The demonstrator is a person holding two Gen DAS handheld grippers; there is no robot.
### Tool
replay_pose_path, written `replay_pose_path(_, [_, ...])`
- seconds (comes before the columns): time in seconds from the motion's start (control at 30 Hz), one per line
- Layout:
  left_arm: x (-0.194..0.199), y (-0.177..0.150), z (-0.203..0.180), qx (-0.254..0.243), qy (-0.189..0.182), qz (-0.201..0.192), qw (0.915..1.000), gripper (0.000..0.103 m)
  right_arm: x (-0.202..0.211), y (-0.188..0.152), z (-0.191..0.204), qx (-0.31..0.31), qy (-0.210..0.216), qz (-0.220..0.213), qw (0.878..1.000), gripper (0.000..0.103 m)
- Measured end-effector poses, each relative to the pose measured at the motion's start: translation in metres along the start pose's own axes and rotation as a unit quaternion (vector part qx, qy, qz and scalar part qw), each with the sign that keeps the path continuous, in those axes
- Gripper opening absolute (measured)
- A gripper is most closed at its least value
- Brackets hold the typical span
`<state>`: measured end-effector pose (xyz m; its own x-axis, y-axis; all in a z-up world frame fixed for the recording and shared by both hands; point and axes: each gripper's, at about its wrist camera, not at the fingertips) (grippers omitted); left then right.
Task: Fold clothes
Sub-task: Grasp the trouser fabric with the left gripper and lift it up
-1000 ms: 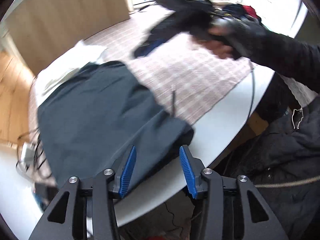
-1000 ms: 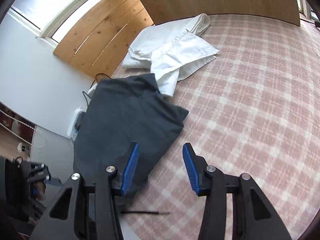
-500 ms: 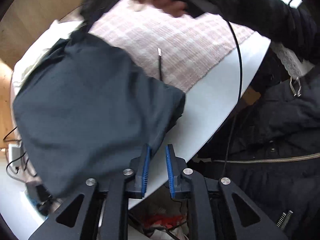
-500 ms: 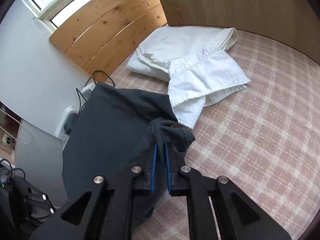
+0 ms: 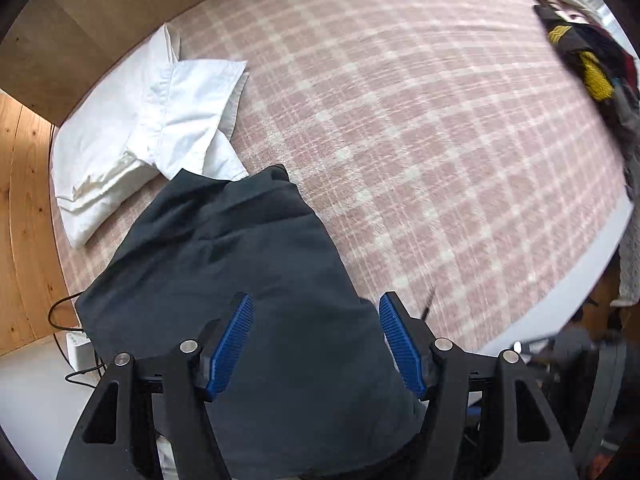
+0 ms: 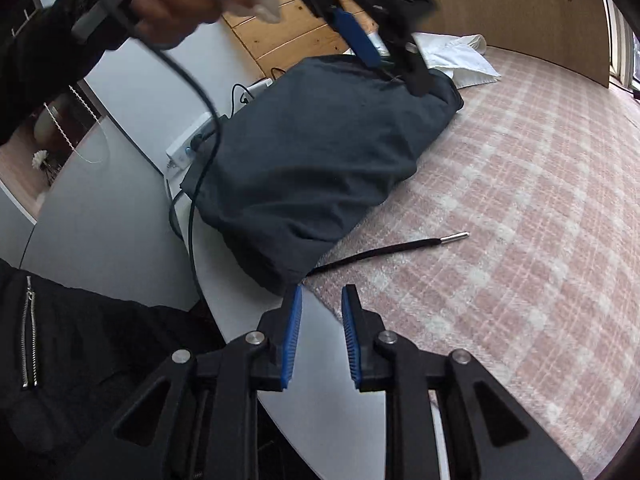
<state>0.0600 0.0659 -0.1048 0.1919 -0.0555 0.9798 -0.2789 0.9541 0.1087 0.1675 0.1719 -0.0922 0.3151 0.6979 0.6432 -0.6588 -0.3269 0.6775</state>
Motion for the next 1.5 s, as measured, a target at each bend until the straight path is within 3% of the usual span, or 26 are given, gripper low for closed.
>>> replay_pose_path(0.17, [-0.04,0.017,-0.007,0.043,0.063,0.053,0.9956,0.064,0.002,-0.011,0.011,0.016,-0.038,-0.038,0.998,0.027])
replay_pose_path(0.27, [-0.062,0.01,-0.006,0.055,0.057,0.09,0.9927,0.063,0.001,-0.015,0.007,-0.006,-0.028,-0.048,0.998,0.03])
replay_pose_path(0.33, [-0.068,0.004,-0.006,0.047,0.055,0.091,0.9932,0.061,0.0,-0.017,0.003,-0.016,-0.023,-0.053,0.998,0.03])
replay_pose_path(0.47, [-0.059,-0.004,-0.002,0.038,0.033,0.075,0.9959,0.011,-0.004,-0.017,-0.004,-0.031,-0.016,-0.052,0.998,0.03])
replay_pose_path(0.53, [-0.053,-0.01,0.002,0.038,0.023,0.068,0.9967,0.006,-0.005,-0.016,-0.007,-0.033,-0.019,-0.048,0.998,0.031])
replay_pose_path(0.67, [-0.03,-0.027,0.013,0.035,0.012,0.045,0.9983,0.006,0.001,-0.013,-0.015,-0.037,-0.021,-0.054,0.998,0.042])
replay_pose_path(0.77, [-0.011,-0.041,0.022,0.033,0.004,0.031,0.999,0.006,0.002,-0.005,-0.018,-0.023,-0.021,-0.065,0.997,0.042])
replay_pose_path(0.93, [0.019,-0.067,0.043,0.041,0.004,0.016,0.999,0.006,-0.006,0.005,-0.007,0.047,0.003,-0.036,0.998,0.042])
replay_pose_path(1.1, [0.034,-0.088,0.07,0.068,0.002,0.017,0.9975,0.006,-0.003,0.02,-0.005,0.079,0.03,-0.066,0.994,0.042])
replay_pose_path(1.3, [0.04,-0.063,0.072,0.076,-0.003,0.013,0.997,0.006,-0.023,0.036,-0.004,0.111,0.067,-0.045,0.99,0.042])
replay_pose_path(1.5, [0.04,-0.051,0.079,0.081,-0.01,0.013,0.9966,0.006,-0.029,0.041,0.015,0.131,0.12,-0.055,0.983,0.042])
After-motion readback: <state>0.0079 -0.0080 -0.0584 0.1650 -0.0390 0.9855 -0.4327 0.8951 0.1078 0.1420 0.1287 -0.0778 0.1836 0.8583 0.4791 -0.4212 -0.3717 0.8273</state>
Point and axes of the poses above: each gripper's, at about its wrist camera, not at the fingertips, and x roughly against the way its jaws point, z to its left, y to its top, and after that the axes turned 8 degrees about -z, right-handed
